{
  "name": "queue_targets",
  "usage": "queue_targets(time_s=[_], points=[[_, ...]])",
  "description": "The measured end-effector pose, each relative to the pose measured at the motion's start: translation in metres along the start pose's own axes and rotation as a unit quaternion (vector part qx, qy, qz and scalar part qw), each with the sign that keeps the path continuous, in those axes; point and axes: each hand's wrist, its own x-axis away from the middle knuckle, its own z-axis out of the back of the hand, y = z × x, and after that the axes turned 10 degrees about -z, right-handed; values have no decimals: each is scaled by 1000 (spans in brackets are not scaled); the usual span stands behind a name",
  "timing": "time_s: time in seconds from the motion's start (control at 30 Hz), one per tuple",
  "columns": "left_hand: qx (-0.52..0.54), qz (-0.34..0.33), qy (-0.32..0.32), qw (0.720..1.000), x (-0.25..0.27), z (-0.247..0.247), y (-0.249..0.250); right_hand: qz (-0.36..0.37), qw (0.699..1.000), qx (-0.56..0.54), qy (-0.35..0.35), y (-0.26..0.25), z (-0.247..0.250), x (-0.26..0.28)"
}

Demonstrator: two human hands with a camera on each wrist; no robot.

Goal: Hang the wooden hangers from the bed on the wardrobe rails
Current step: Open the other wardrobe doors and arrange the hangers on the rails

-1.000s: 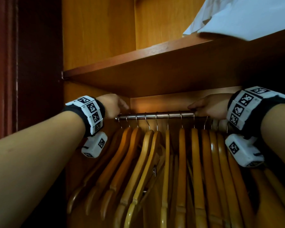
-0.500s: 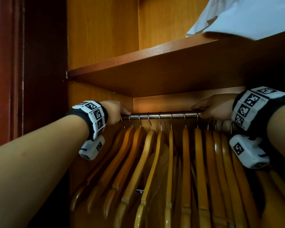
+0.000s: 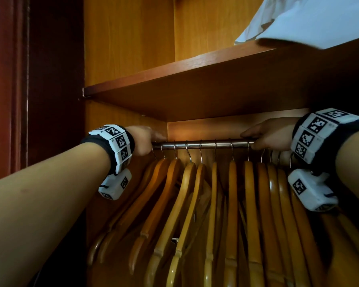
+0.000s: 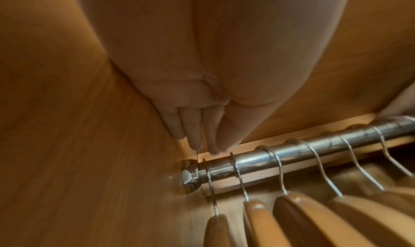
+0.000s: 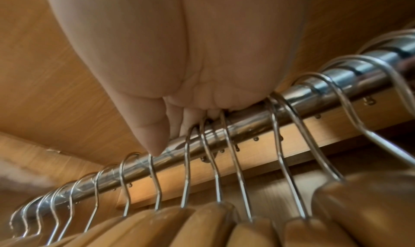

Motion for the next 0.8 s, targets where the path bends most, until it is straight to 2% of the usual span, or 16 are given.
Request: queue_targets(time_s=[0.23, 0.53, 0.67, 0.8], points=[[30, -32, -31, 999, 1, 0, 3, 2, 1000, 15, -5, 1, 0, -2], [28, -22, -22, 999, 6, -1, 7, 0, 1000, -11, -4, 2, -1, -4], [44, -58, 19, 997, 6, 2, 15, 7, 1000, 2, -1, 3, 0, -3], [48, -81, 13, 995, 1, 1, 29, 3, 1000, -1, 1, 1, -1, -2]])
